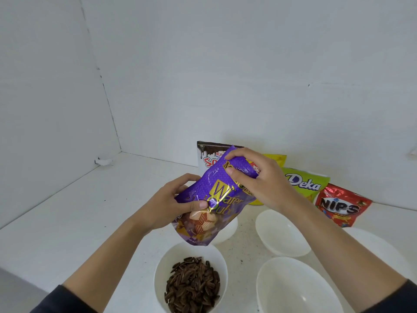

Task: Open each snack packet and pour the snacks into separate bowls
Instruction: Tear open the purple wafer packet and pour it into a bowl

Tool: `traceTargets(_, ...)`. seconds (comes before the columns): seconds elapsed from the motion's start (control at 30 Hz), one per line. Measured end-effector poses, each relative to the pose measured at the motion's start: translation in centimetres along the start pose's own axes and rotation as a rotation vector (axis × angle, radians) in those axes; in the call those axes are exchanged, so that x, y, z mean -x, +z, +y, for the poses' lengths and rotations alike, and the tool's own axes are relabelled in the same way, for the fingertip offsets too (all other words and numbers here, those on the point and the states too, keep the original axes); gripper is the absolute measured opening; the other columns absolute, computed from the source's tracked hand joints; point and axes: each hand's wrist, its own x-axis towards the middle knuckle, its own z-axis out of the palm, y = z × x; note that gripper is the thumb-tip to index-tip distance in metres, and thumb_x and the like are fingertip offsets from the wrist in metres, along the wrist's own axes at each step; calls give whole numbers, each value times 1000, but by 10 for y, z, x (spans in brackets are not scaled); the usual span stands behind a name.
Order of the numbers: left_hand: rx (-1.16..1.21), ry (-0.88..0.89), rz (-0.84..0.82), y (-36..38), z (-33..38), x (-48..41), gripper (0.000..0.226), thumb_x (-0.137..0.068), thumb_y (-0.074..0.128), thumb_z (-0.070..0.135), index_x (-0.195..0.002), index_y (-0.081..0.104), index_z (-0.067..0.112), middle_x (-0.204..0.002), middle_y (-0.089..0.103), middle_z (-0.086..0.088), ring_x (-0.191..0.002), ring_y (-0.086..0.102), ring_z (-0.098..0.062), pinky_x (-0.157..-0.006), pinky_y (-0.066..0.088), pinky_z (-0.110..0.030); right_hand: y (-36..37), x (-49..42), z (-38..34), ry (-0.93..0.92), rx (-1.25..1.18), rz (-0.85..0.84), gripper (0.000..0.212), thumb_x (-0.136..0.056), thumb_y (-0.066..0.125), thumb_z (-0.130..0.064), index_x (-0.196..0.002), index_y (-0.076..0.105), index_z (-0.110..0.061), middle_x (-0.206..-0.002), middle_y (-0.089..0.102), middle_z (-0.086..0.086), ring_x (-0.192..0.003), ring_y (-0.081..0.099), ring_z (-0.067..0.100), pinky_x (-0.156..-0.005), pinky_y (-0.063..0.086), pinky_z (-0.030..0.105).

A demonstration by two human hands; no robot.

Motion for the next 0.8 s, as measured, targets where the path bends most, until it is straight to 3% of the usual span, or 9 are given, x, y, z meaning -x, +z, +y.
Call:
traceTargets(0.17, -64, 17, -45, 0, -3, -1, 47, -79, 81, 29, -119, 59, 36, -106, 77, 5, -94, 75, -17, -70, 62, -28, -4, 7, -1, 72, -113, 8, 17, -88, 77, -17, -102, 72, -26, -103, 72, -10, -94, 70, 14, -81, 58, 43)
traceTargets(0.3, -161, 56, -28, -6, 0, -5, 52, -71, 83, 42, -118, 61, 38, -107, 77, 7, -93, 75, -14, -78, 64, -35, -1, 8, 1, 164, -239, 104, 19, -83, 81, -12, -94, 76, -26, -101, 75, -1, -98, 69, 25, -85, 57, 49)
traceTargets(0.4, -224, 80, 19, -13, 1, -9, 52, -70, 86, 47, -115, 67, 31, -102, 78, 8, -89, 75, -15, -78, 63, -38, 3, 12, 1, 229, -337, 181, 19, -83, 80, -10, -95, 76, -24, -99, 76, 0, -93, 71, 16, -80, 58, 46)
traceTargets(0.53, -279, 118, 125, -19, 0, -6, 48, -67, 86, 51, -107, 69, 29, -93, 77, 11, -81, 74, -9, -66, 57, -23, 13, 19, -4, 285, -425, 282, 20, -83, 79, -8, -93, 77, -25, -99, 76, 2, -94, 72, 17, -76, 60, 44)
traceTargets(0.63, -217, 147, 204, -15, -7, -5, 47, -68, 86, 47, -109, 67, 33, -98, 72, 13, -84, 71, -3, -66, 54, -16, 18, 26, -6, 286, -461, 368, 20, -83, 78, -4, -94, 76, -20, -95, 76, 3, -85, 72, 12, -68, 59, 32)
traceTargets(0.73, 0, 119, 173, -12, -20, -6, 58, -75, 86, 42, -126, 57, 41, -126, 60, 5, -108, 68, -14, -81, 62, -33, 21, 35, -4, 317, -553, 459, 21, -83, 76, -2, -102, 73, -10, -99, 76, 7, -82, 74, 14, -60, 59, 27)
traceTargets(0.8, 214, 72, 86, -7, -23, -3, 61, -82, 78, 32, -134, 47, 43, -134, 58, 5, -112, 70, -21, -81, 62, -35, 20, 42, -2, 344, -583, 518, 23, -84, 76, -3, -105, 72, -8, -101, 76, 8, -83, 76, 18, -58, 59, 29)
